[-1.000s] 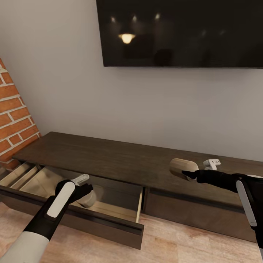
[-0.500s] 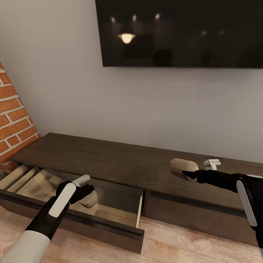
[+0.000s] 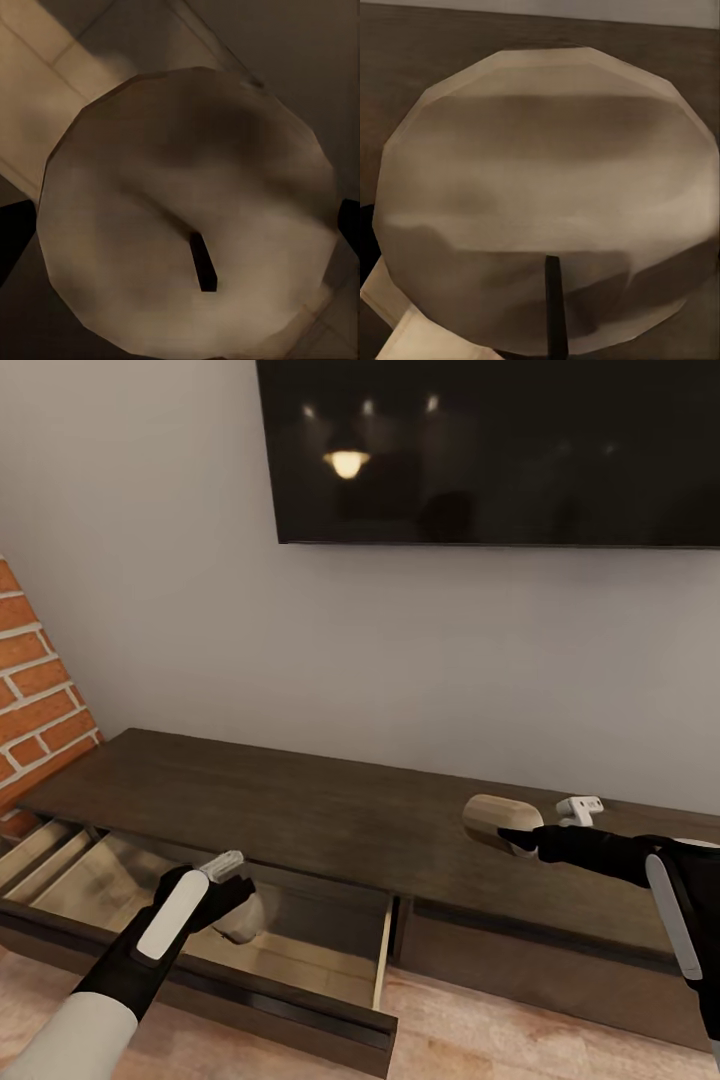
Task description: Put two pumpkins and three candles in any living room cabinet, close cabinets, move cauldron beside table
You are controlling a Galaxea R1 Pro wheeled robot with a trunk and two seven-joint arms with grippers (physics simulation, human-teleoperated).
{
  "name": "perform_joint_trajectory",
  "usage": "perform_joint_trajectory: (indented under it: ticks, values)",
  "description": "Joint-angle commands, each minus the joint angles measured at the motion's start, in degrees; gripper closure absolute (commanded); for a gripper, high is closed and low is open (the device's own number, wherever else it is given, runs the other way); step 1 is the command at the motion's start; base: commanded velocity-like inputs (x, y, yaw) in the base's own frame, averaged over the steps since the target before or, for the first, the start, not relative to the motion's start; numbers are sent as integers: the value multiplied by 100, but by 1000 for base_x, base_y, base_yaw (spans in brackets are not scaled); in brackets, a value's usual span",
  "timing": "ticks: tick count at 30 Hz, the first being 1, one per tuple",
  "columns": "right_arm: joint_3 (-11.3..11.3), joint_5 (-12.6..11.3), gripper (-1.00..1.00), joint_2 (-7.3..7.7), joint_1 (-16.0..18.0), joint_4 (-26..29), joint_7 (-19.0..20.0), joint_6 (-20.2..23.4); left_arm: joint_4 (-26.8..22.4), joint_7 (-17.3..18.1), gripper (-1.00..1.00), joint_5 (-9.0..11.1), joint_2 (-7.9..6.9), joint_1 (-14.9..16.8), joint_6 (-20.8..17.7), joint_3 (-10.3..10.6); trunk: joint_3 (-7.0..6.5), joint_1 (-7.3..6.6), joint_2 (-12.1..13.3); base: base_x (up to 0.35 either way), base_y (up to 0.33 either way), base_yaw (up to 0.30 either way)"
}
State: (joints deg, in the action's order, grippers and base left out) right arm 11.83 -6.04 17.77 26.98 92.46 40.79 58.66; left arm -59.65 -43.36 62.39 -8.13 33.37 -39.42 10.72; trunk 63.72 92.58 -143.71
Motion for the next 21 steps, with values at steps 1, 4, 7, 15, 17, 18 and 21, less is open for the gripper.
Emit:
perform_joint_trajectory:
  ticks: [1, 4, 7, 15, 17, 18, 21]
  values:
    - [0, -3, 100, -1, 0, 1, 3, 6, 71, 79, 100, -18, -2, 1, 13, 0, 0, 0, 0, 15, 0, 0]
    - [7, 5, 100, -2, 0, 2, 5, 21, 290, 214, 100, -22, -1, 7, 52, 3, 0, 0, 0, 5, 0, 0]
    - [10, 6, 100, -2, 0, 0, 4, 30, 382, 256, 100, -24, 3, 26, 124, 14, 0, 0, 0, 0, 0, 0]
    - [2, 6, 100, -2, 0, 1, 7, 32, 1288, 1066, 100, -453, 85, 414, 480, 58, 0, 0, 0, 0, 0, 0]
    - [13, 6, 100, 5, 0, 3, 6, 32, 1982, 1474, 100, -680, 219, 669, 688, 66, 0, 0, 0, 0, 0, 0]
    - [16, 6, 100, 5, 0, 2, 6, 32, 2167, 1548, 100, -699, 242, 739, 794, 76, 0, 0, 0, 0, 0, 0]
    - [31, 6, 100, 13, 2, 0, 6, 34, 2543, 1757, 100, -817, 354, 858, 971, 183, 0, 0, 0, 2, 0, 0]
